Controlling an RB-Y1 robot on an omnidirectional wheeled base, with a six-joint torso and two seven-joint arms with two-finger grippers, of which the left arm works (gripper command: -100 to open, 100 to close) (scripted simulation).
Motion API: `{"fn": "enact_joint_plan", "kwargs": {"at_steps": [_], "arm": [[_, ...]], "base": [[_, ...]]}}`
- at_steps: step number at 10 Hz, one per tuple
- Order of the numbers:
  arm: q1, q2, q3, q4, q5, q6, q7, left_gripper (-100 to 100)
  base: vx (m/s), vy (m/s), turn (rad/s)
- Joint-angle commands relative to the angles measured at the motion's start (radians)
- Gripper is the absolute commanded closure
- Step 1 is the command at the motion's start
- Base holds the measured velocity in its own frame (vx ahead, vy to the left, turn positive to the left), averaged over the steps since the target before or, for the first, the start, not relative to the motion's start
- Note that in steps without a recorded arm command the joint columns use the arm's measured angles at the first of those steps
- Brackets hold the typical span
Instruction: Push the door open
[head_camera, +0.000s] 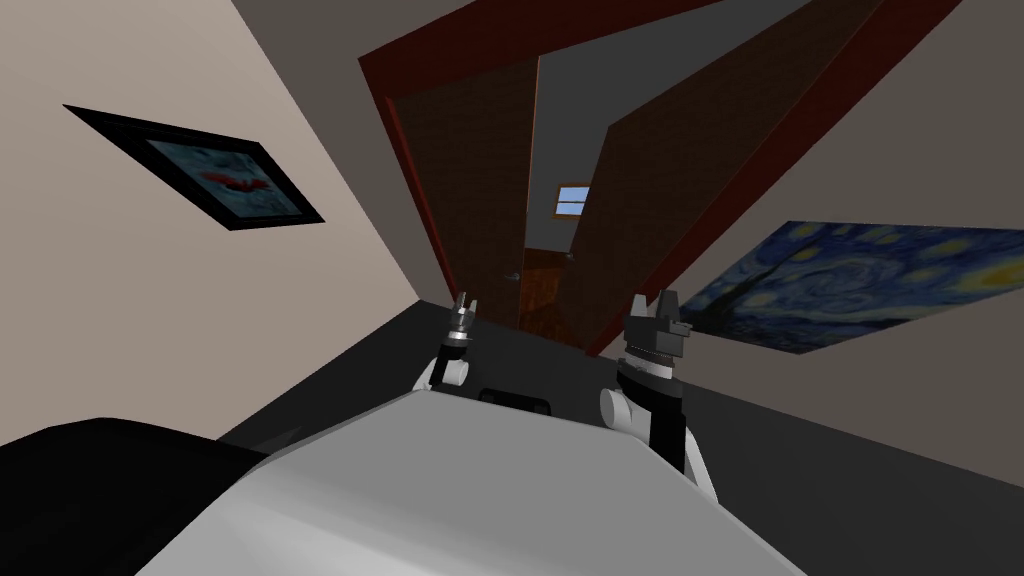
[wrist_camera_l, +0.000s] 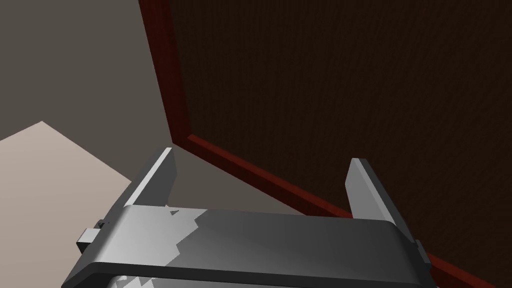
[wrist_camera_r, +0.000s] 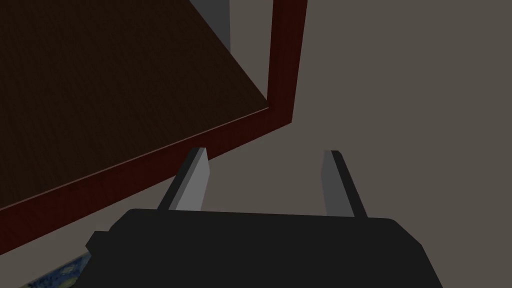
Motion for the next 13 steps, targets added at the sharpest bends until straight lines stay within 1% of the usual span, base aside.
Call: {"fn": "enact_joint_plan", "kwargs": {"at_steps": [1,5,6,8,9,10,11,13], "arm": [[-0.019,0.003,-0.003,0.046,-0.003,-0.004,-0.002,-100],[-0.07,0.011,-0.008,0.165,-0.01,-0.019,-0.005,-100],[-0.07,0.011,-0.008,0.17,-0.01,-0.019,-0.005,-100],[-0.096,0.015,-0.011,0.233,-0.013,-0.026,-0.006,-100],[-0.108,0.016,-0.012,0.257,-0.015,-0.03,-0.007,-100],[-0.121,0.017,-0.013,0.292,-0.017,-0.033,-0.008,-100],[-0.121,0.017,-0.013,0.296,-0.017,-0.033,-0.008,-100],[-0.147,0.018,-0.016,0.359,-0.02,-0.04,-0.009,-100]], "base": [[0.097,-0.001,0.002],[0.097,-0.004,0.001],[0.062,0.01,0.0],[0.07,0.007,0.001],[0.107,0.003,0.001],[0.095,-0.011,-0.001],[0.057,-0.005,0.003],[0.064,0.003,0.001]]}}
